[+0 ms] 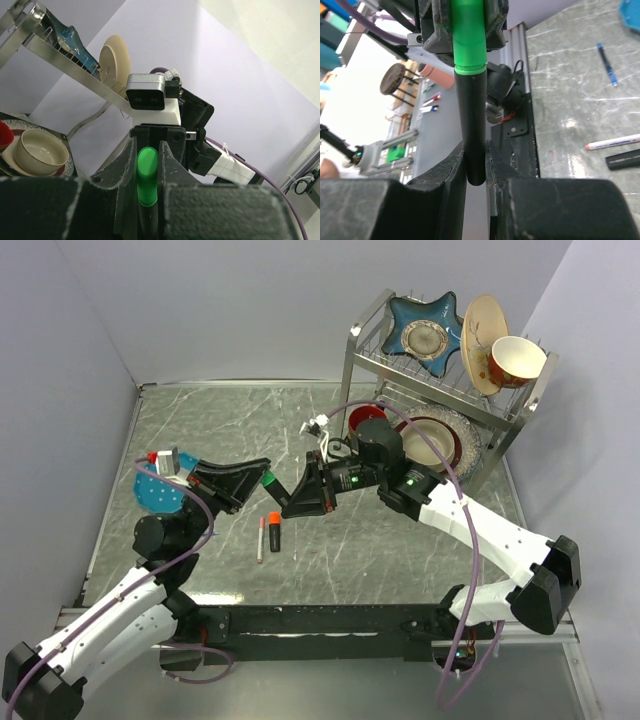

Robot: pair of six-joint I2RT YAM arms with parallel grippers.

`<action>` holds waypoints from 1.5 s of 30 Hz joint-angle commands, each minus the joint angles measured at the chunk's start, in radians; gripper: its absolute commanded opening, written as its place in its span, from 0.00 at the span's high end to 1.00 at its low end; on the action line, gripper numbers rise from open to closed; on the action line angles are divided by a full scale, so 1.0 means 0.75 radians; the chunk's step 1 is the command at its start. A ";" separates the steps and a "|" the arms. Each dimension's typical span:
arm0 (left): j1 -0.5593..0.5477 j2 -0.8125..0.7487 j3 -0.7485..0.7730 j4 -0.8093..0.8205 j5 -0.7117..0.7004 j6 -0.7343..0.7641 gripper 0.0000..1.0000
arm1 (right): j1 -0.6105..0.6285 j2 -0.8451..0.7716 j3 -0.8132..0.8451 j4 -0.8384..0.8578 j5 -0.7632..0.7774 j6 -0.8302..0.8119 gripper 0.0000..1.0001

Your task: Insert the pens into the pen caps

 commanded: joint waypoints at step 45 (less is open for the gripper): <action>-0.392 0.099 0.136 -1.174 0.565 0.203 0.99 | -0.097 0.114 0.638 0.312 0.383 -0.207 1.00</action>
